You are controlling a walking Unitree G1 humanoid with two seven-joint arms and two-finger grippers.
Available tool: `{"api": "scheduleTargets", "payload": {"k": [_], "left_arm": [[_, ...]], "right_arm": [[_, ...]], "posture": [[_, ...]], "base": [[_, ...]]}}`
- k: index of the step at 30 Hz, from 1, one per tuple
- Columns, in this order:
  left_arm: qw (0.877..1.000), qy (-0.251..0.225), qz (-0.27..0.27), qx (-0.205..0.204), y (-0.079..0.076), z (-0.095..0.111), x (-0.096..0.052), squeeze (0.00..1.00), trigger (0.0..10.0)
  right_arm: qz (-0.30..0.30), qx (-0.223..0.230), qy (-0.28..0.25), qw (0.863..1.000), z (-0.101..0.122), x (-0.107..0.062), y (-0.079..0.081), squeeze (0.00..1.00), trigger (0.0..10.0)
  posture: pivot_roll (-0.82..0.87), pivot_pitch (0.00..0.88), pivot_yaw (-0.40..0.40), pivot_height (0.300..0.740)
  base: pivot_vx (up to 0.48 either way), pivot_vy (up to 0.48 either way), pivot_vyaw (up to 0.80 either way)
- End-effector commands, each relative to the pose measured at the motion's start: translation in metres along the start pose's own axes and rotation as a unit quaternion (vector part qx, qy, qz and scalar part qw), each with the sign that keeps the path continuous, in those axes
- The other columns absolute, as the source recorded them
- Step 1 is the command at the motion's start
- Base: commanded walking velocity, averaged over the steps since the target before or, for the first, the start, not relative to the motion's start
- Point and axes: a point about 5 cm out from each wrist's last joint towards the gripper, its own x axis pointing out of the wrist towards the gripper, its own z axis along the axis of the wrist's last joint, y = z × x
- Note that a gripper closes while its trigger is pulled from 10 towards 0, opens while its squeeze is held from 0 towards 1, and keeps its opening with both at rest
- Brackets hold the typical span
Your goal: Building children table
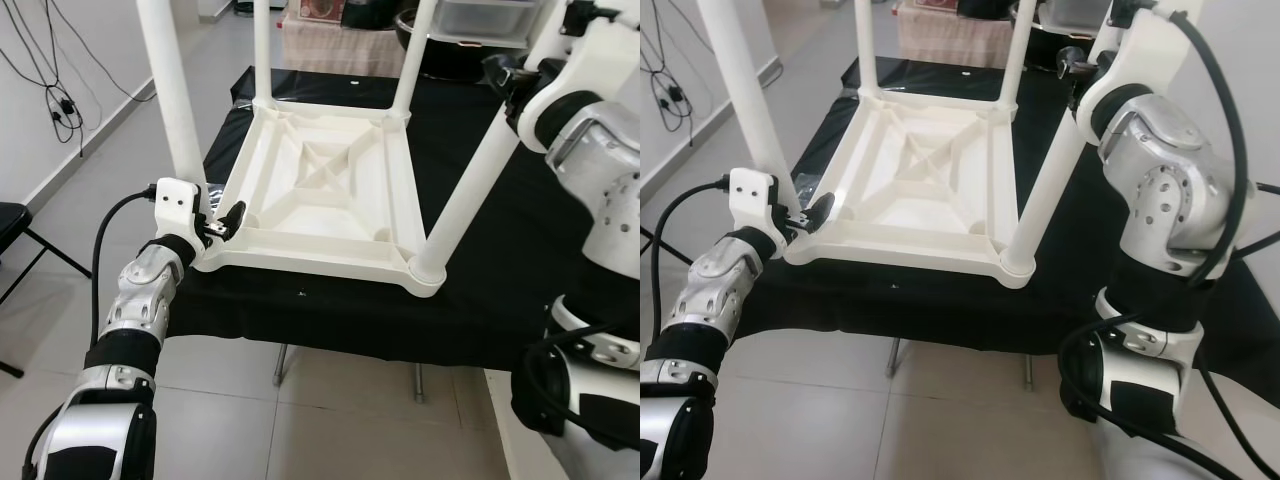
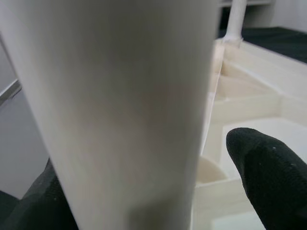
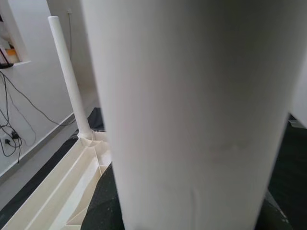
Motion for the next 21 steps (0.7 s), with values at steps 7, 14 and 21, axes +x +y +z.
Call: {"api": "scheduleTargets", "payload": {"k": [7, 14, 21], "left_arm": [[0.999, 0.036, 0.001, -0.001, -0.007, -0.017, -0.004, 0.00, 0.0], [0.999, 0.038, 0.033, -0.008, 0.002, -0.021, -0.007, 0.00, 0.0], [0.998, 0.030, 0.051, -0.003, 0.008, -0.017, -0.007, 0.00, 0.0]], "right_arm": [[-0.007, 0.012, 0.045, 0.999, -0.016, 0.004, -0.006, 0.00, 10.0], [-0.005, 0.014, 0.043, 0.999, -0.015, 0.004, -0.006, 0.00, 10.0], [-0.002, 0.016, 0.040, 0.999, -0.014, 0.002, -0.004, 0.00, 10.0]], "posture": [[-0.19, 0.141, -0.052, 0.740], [-0.18, 0.137, -0.054, 0.740], [-0.18, 0.134, -0.051, 0.740]], "base": [[0.000, 0.000, 0.00], [0.000, 0.000, 0.00], [0.000, 0.000, 0.00]]}}
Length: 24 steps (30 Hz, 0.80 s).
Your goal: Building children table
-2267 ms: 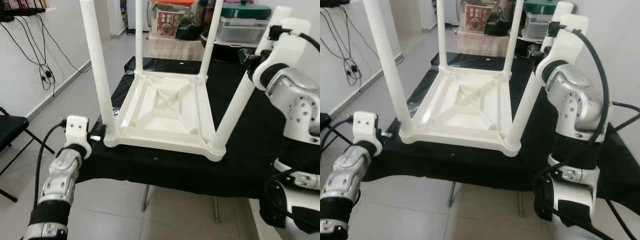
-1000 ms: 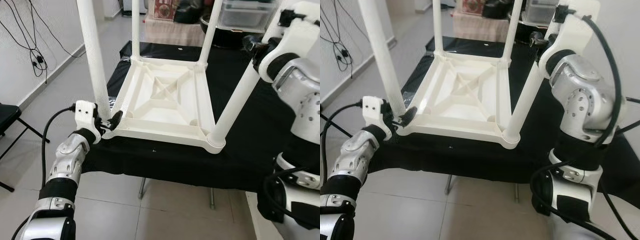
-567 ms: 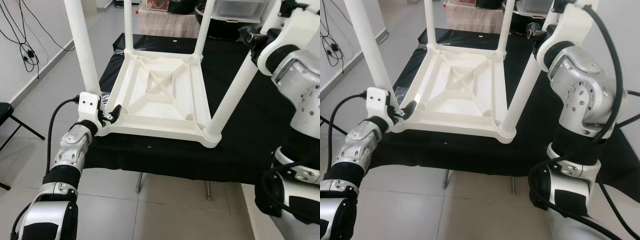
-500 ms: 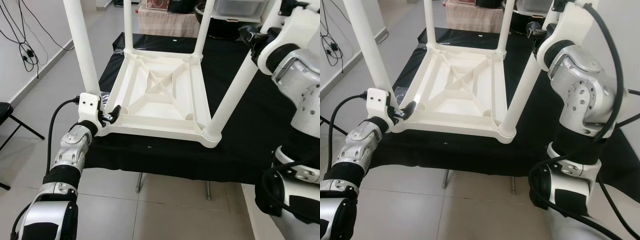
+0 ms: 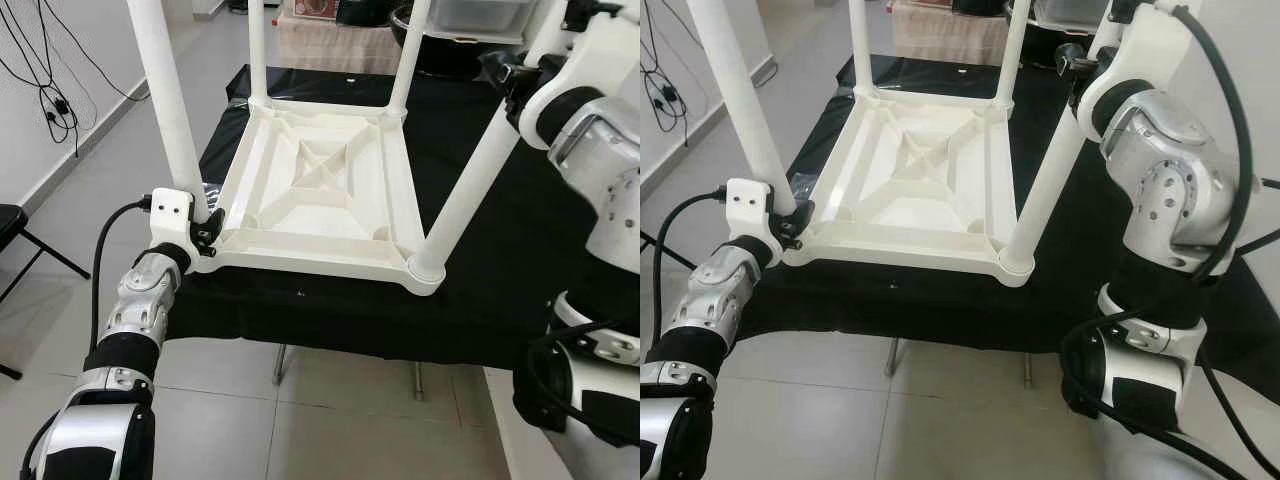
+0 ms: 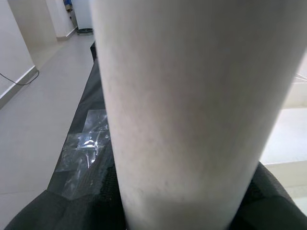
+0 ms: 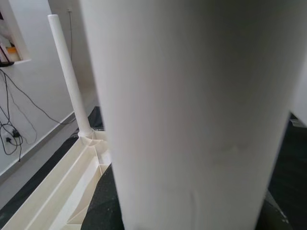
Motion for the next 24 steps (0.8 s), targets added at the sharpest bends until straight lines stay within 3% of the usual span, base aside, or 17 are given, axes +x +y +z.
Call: {"api": "scheduleTargets", "payload": {"k": [1, 10, 11, 12, 13, 15, 16, 18, 19, 20, 21, 22, 24], "left_arm": [[1.000, 0.019, 0.016, 0.003, 0.005, -0.007, -0.002, 0.00, 0.0], [0.997, -0.024, 0.063, 0.027, 0.024, 0.026, 0.005, 0.00, 0.0], [0.996, -0.052, 0.070, 0.035, 0.029, 0.046, 0.009, 0.00, 7.2], [0.992, -0.091, 0.074, 0.047, 0.035, 0.074, 0.014, 0.00, 10.0], [0.992, -0.091, 0.074, 0.047, 0.035, 0.074, 0.014, 0.00, 10.0], [0.983, -0.152, 0.077, 0.071, 0.043, 0.123, 0.019, 0.00, 10.0], [0.983, -0.152, 0.077, 0.071, 0.043, 0.123, 0.019, 0.00, 10.0], [0.969, -0.212, 0.070, 0.103, 0.046, 0.177, 0.021, 0.00, 10.0], [0.969, -0.212, 0.070, 0.103, 0.046, 0.177, 0.021, 0.00, 10.0], [0.956, -0.255, 0.058, 0.130, 0.045, 0.219, 0.019, 0.00, 10.0], [0.951, -0.270, 0.047, 0.144, 0.041, 0.236, 0.019, 0.00, 10.0], [0.951, -0.270, 0.047, 0.144, 0.041, 0.236, 0.019, 0.00, 10.0], [0.943, -0.289, 0.030, 0.161, 0.035, 0.257, 0.018, 0.00, 10.0]], "right_arm": [[0.001, 0.018, 0.045, 0.999, -0.019, 0.004, -0.001, 0.00, 10.0], [-0.009, 0.021, 0.046, 0.999, -0.022, 0.002, -0.006, 0.00, 10.0], [-0.018, 0.022, 0.048, 0.998, -0.025, 0.003, -0.010, 0.00, 10.0], [-0.031, 0.023, 0.053, 0.998, -0.030, 0.004, -0.015, 0.00, 10.0], [-0.031, 0.023, 0.053, 0.998, -0.030, 0.004, -0.015, 0.00, 10.0], [-0.057, 0.027, 0.060, 0.996, -0.040, 0.006, -0.024, 0.00, 10.0], [-0.057, 0.027, 0.060, 0.996, -0.040, 0.006, -0.024, 0.00, 10.0], [-0.078, 0.038, 0.068, 0.994, -0.051, 0.009, -0.032, 0.00, 10.0], [-0.078, 0.038, 0.068, 0.994, -0.051, 0.009, -0.032, 0.00, 10.0], [-0.092, 0.049, 0.076, 0.992, -0.061, 0.011, -0.036, 0.00, 10.0], [-0.099, 0.056, 0.083, 0.990, -0.069, 0.012, -0.037, 0.00, 10.0], [-0.099, 0.056, 0.083, 0.990, -0.069, 0.012, -0.037, 0.00, 10.0], [-0.111, 0.070, 0.096, 0.987, -0.082, 0.013, -0.038, 0.00, 10.0]], "posture": [[-0.18, 0.130, -0.046, 0.740], [-0.17, 0.127, -0.040, 0.740], [-0.17, 0.127, -0.040, 0.740], [-0.15, 0.122, -0.037, 0.740], [-0.15, 0.122, -0.037, 0.740], [-0.15, 0.122, -0.036, 0.740], [-0.15, 0.122, -0.036, 0.740], [-0.12, 0.115, -0.025, 0.740], [-0.12, 0.115, -0.025, 0.740], [-0.11, 0.114, -0.020, 0.740], [-0.10, 0.112, -0.015, 0.740], [-0.10, 0.112, -0.015, 0.740], [-0.09, 0.110, -0.009, 0.740]], "base": [[0.000, 0.000, 0.00], [0.000, 0.000, 0.00], [0.000, 0.000, 0.00], [0.000, 0.000, 0.00], [0.000, 0.000, 0.00], [0.000, 0.000, 0.00], [0.000, 0.000, 0.00], [0.000, 0.000, 0.00], [0.000, 0.000, 0.00], [0.000, 0.000, 0.00], [0.000, 0.000, 0.00], [0.000, 0.000, 0.00], [0.000, 0.000, 0.00]]}}
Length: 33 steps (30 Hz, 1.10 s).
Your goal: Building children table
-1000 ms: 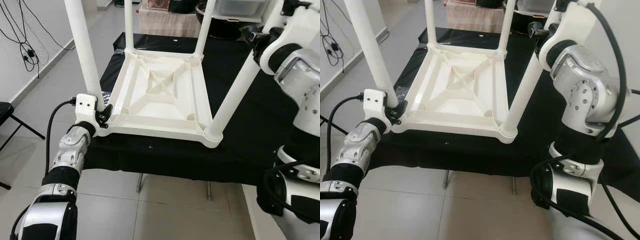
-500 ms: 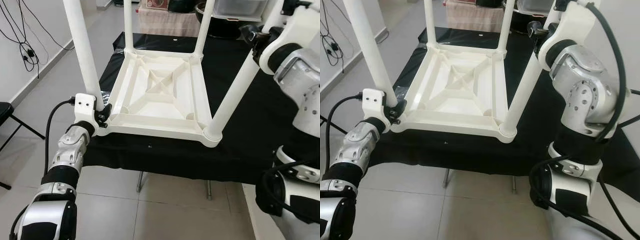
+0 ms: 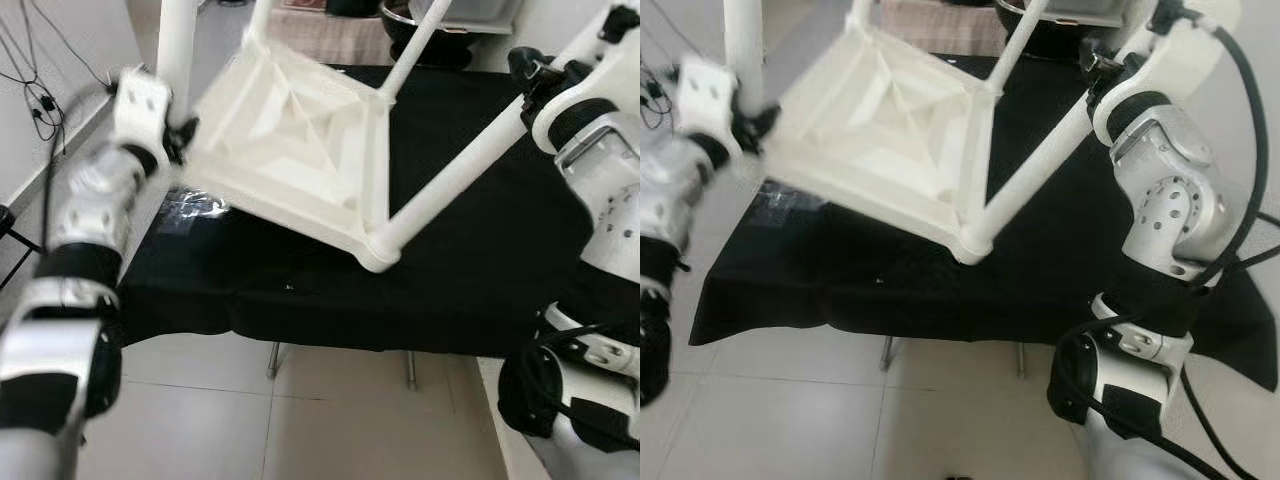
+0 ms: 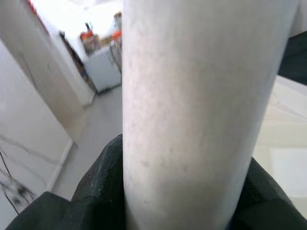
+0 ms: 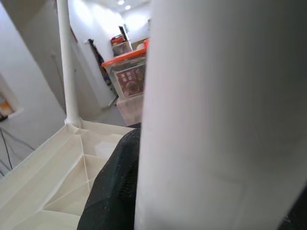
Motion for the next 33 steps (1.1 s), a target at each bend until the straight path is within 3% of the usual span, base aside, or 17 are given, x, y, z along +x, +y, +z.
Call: {"api": "scheduleTargets", "payload": {"k": [1, 3, 5, 6, 7, 10, 16, 19, 29, 30, 33], "left_arm": [[0.985, -0.167, 0.046, -0.018, 0.032, 0.084, 0.002, 0.00, 10.0], [0.982, -0.189, 0.019, 0.003, 0.030, 0.107, 0.007, 0.00, 10.0], [0.981, -0.193, 0.010, 0.011, 0.029, 0.114, 0.009, 0.00, 10.0], [0.977, -0.208, -0.018, 0.033, 0.022, 0.136, 0.015, 0.00, 10.0], [0.975, -0.214, -0.030, 0.044, 0.018, 0.146, 0.018, 0.00, 10.0], [0.972, -0.221, -0.044, 0.061, 0.013, 0.163, 0.023, 0.00, 10.0], [0.967, -0.238, -0.057, 0.073, 0.008, 0.190, 0.026, 0.00, 10.0], [0.962, -0.249, -0.079, 0.080, -0.002, 0.203, 0.028, 0.00, 10.0], [0.956, -0.247, -0.144, 0.072, -0.031, 0.197, 0.036, 0.00, 10.0], [0.953, -0.249, -0.160, 0.066, -0.036, 0.196, 0.036, 1.00, 10.0], [0.947, -0.256, -0.184, 0.054, -0.044, 0.195, 0.036, 1.00, 10.0]], "right_arm": [[-0.079, -0.048, 0.126, 0.988, -0.060, 0.002, -0.024, 0.00, 10.0], [-0.099, -0.025, 0.151, 0.983, -0.084, 0.003, -0.026, 0.00, 10.0], [-0.105, -0.018, 0.160, 0.981, -0.093, 0.004, -0.025, 0.00, 10.0], [-0.132, 0.021, 0.203, 0.970, -0.129, 0.005, -0.021, 0.00, 10.0], [-0.142, 0.042, 0.226, 0.963, -0.145, 0.005, -0.016, 0.00, 10.0], [-0.152, 0.076, 0.257, 0.951, -0.170, 0.005, -0.005, 0.00, 10.0], [-0.170, 0.112, 0.282, 0.937, -0.192, 0.001, 0.003, 0.00, 10.0], [-0.185, 0.123, 0.293, 0.930, -0.204, -0.005, 0.003, 0.00, 10.0], [-0.222, 0.123, 0.299, 0.920, -0.219, -0.012, -0.002, 0.00, 10.0], [-0.233, 0.122, 0.298, 0.917, -0.221, -0.013, -0.007, 0.00, 10.0], [-0.254, 0.125, 0.295, 0.913, -0.223, -0.014, -0.017, 0.00, 10.0]], "posture": [[-0.09, 0.110, -0.009, 0.740], [-0.08, 0.104, 0.005, 0.740], [-0.08, 0.103, 0.007, 0.740], [-0.05, 0.096, 0.018, 0.740], [-0.05, 0.091, 0.024, 0.740], [-0.04, 0.088, 0.030, 0.740], [-0.02, 0.082, 0.038, 0.740], [-0.01, 0.083, 0.045, 0.740], [-0.02, 0.081, 0.054, 0.740], [-0.02, 0.083, 0.055, 0.740], [-0.02, 0.087, 0.057, 0.740]], "base": [[0.000, 0.000, 0.00], [0.000, 0.000, 0.00], [0.000, 0.000, 0.00], [0.000, 0.000, 0.00], [0.000, 0.000, 0.00], [0.000, 0.000, 0.00], [0.000, 0.000, 0.00], [0.000, 0.000, 0.00], [0.000, 0.000, 0.00], [0.000, 0.000, 0.00], [0.000, 0.000, 0.00]]}}
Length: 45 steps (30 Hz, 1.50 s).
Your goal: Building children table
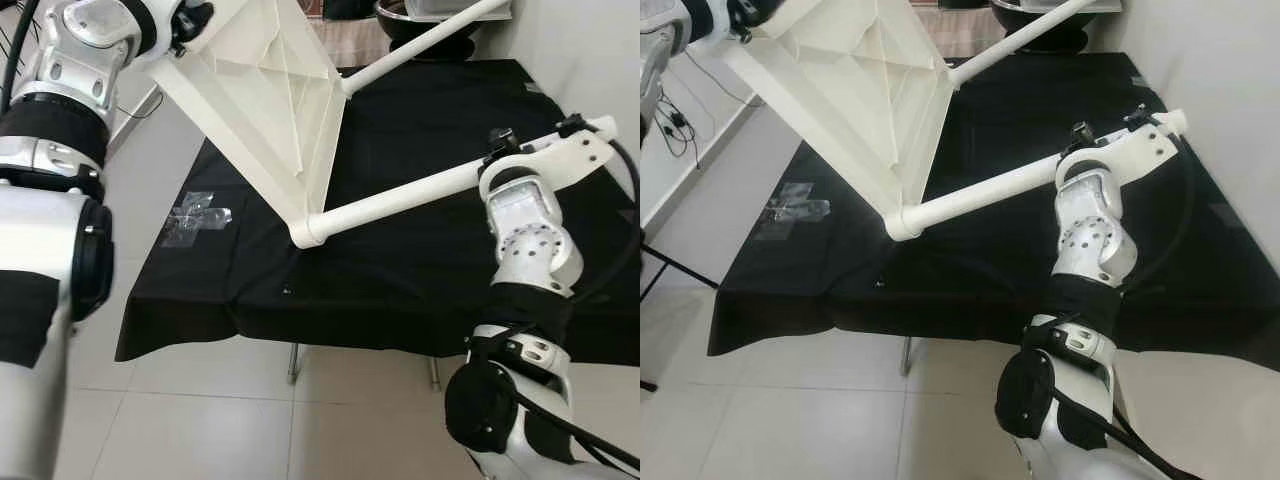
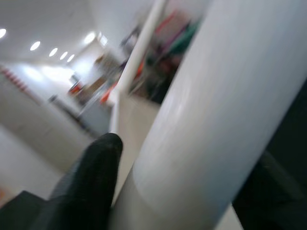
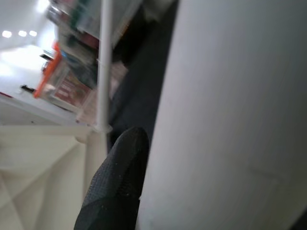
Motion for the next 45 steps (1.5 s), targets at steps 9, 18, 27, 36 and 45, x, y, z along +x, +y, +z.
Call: {"api": "scheduleTargets", "payload": {"k": [9, 18, 27, 36, 45], "left_arm": [[0.976, -0.215, -0.033, 0.006, -0.007, 0.098, 0.012, 1.00, 10.0], [0.960, -0.266, -0.080, -0.009, -0.009, 0.103, 0.002, 0.77, 10.0], [0.948, -0.268, -0.155, -0.070, -0.036, 0.065, -0.020, 0.00, 10.0], [0.950, -0.240, -0.152, -0.128, -0.054, 0.038, -0.042, 0.00, 10.0], [0.958, -0.195, -0.139, -0.157, -0.069, 0.017, -0.066, 0.00, 10.0]], "right_arm": [[-0.155, -0.139, 0.122, 0.970, -0.066, 0.005, -0.067, 0.00, 10.0], [-0.208, -0.148, 0.107, 0.961, -0.063, 0.008, -0.092, 0.00, 10.0], [-0.255, -0.172, 0.110, 0.945, -0.058, 0.007, -0.134, 0.00, 10.0], [-0.264, -0.215, 0.113, 0.934, -0.057, 0.007, -0.147, 0.00, 10.0], [-0.272, -0.243, 0.097, 0.926, -0.049, 0.008, -0.153, 1.00, 10.0]], "posture": [[-0.01, 0.096, 0.055, 0.740], [0.00, 0.092, 0.041, 0.740], [0.00, 0.105, 0.024, 0.740], [0.01, 0.126, 0.017, 0.740], [0.02, 0.143, -0.003, 0.740]], "base": [[0.000, 0.000, 0.00], [0.000, 0.000, 0.00], [0.000, 0.000, 0.00], [0.000, 0.000, 0.00], [0.000, 0.000, 0.00]]}}
